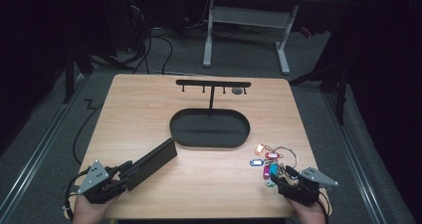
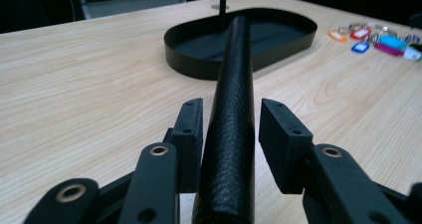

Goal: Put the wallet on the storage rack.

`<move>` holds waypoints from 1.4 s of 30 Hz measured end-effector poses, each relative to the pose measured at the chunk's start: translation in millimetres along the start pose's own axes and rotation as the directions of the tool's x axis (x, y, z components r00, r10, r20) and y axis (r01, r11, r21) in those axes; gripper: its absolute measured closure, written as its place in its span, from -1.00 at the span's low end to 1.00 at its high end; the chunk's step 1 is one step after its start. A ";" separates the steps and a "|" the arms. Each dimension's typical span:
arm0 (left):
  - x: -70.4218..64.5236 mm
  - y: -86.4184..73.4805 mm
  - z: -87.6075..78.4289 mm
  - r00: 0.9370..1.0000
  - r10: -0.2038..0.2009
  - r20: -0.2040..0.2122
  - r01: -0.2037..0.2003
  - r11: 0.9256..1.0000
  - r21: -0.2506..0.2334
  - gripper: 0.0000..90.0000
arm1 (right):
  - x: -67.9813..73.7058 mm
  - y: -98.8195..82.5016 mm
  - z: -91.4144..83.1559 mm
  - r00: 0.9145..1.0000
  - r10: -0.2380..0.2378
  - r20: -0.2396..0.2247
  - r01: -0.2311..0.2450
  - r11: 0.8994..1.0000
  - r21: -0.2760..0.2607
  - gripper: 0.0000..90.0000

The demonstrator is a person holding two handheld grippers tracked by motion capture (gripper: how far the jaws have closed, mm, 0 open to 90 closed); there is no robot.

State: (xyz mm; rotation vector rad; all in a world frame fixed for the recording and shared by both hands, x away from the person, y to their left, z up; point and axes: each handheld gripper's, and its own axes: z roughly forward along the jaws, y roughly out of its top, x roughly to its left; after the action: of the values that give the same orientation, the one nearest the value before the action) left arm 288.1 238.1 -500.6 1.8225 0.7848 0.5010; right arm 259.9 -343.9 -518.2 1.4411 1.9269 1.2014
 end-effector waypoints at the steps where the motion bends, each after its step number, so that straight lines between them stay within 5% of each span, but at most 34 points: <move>1: 0.0 0.0 0.0 1.000 0.000 0.000 0.000 1.000 0.000 0.37 | 0.0 0.0 0.0 1.000 0.000 0.000 0.000 1.000 0.000 -0.36; 7: -3.6 5.1 3.1 0.999 0.035 -0.022 -0.033 0.995 0.098 0.35 | -0.1 0.1 0.1 1.000 -0.001 -0.002 0.001 1.000 0.001 -0.36; 10: -6.1 11.0 4.7 0.998 0.054 -0.031 -0.049 0.987 0.156 0.35 | 0.1 0.5 -0.2 1.000 -0.001 -0.003 0.001 1.000 0.000 -0.36; 12: -6.9 18.8 5.3 0.996 0.077 -0.035 -0.068 0.975 0.212 0.37 | 0.0 0.4 -0.7 1.000 0.005 -0.003 -0.005 1.000 -0.003 -0.36; 17: -5.7 28.2 5.3 0.994 0.103 -0.041 -0.089 0.962 0.259 0.40 | -0.4 0.5 -1.2 1.000 0.007 -0.007 -0.007 1.000 -0.005 -0.36; 18: -4.7 32.5 7.8 0.993 0.113 -0.037 -0.096 0.948 0.303 0.39 | -0.8 0.6 -1.1 1.000 0.005 -0.010 -0.005 1.000 -0.005 -0.36; 20: -4.2 37.8 10.1 0.992 0.122 -0.027 -0.105 0.933 0.344 0.40 | -1.0 0.7 -1.0 1.000 0.004 -0.012 -0.004 1.000 -0.004 -0.36; 21: -4.2 37.8 10.1 0.992 0.122 -0.027 -0.105 0.933 0.344 0.40 | -1.0 0.7 -1.0 1.000 0.004 -0.012 -0.004 1.000 -0.004 -0.36; 22: -4.2 40.4 11.6 0.992 0.124 -0.019 -0.109 0.924 0.366 0.40 | -1.4 0.7 -0.9 1.000 0.004 -0.014 -0.004 1.000 -0.003 -0.36; 23: -4.7 44.7 15.9 0.992 0.129 0.006 -0.120 0.906 0.405 0.40 | -1.6 0.7 -1.0 1.000 0.006 -0.015 -0.006 1.000 -0.002 -0.36; 25: -5.1 46.9 17.6 0.991 0.135 0.014 -0.129 0.900 0.416 0.40 | -1.9 0.7 -0.9 1.000 0.004 -0.016 -0.004 1.000 -0.003 -0.36; 27: -5.8 50.8 21.1 0.989 0.149 0.023 -0.144 0.887 0.438 0.43 | -2.6 0.9 -1.1 1.000 0.002 -0.019 -0.002 1.000 -0.005 -0.36; 28: -5.9 54.1 23.5 0.987 0.159 0.034 -0.157 0.875 0.458 0.46 | -2.7 0.9 -1.7 1.000 0.005 -0.019 -0.005 1.000 -0.005 -0.36; 29: -5.9 54.1 23.5 0.987 0.159 0.034 -0.157 0.875 0.458 0.48 | -2.7 0.9 -1.7 1.000 0.005 -0.019 -0.005 1.000 -0.005 -0.36; 32: -6.3 58.8 26.7 0.985 0.166 0.047 -0.168 0.857 0.487 0.49 | -4.1 0.7 -2.6 1.000 0.005 -0.021 -0.005 1.000 -0.007 -0.36; 35: -6.2 60.7 28.0 0.985 0.164 0.052 -0.168 0.848 0.503 0.49 | -5.0 0.6 -2.6 1.000 0.008 -0.022 -0.008 1.000 -0.008 -0.36; 36: -6.4 62.8 29.3 0.984 0.169 0.061 -0.176 0.836 0.521 0.48 | -6.0 0.5 -2.4 1.000 0.005 -0.023 -0.006 1.000 -0.009 -0.36; 37: -6.4 62.8 29.3 0.984 0.169 0.061 -0.176 0.836 0.521 0.48 | -6.0 0.5 -2.5 1.000 0.008 -0.022 -0.008 1.000 -0.008 -0.36; 38: -7.4 64.7 30.7 0.981 0.182 0.071 -0.191 0.822 0.536 0.49 | -6.0 0.5 -2.7 1.000 0.009 -0.023 -0.009 1.000 -0.008 -0.36; 39: -7.4 64.7 30.7 0.981 0.182 0.071 -0.191 0.822 0.536 0.49 | -6.0 0.5 -2.7 1.000 0.009 -0.023 -0.009 1.000 -0.008 -0.36; 40: -8.3 66.5 32.2 0.978 0.197 0.075 -0.206 0.812 0.547 0.49 | -6.0 0.7 -2.8 1.000 0.006 -0.023 -0.006 1.000 -0.010 -0.36; 42: -10.0 67.4 33.0 0.972 0.219 0.081 -0.227 0.805 0.548 0.53 | -5.9 0.8 -2.9 1.000 0.006 -0.023 -0.006 1.000 -0.011 -0.36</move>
State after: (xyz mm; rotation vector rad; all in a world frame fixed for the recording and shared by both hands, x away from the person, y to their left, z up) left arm 321.7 193.0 -450.0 2.4828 0.7575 0.4340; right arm 260.2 -350.3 -516.8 1.4341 1.9291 1.2344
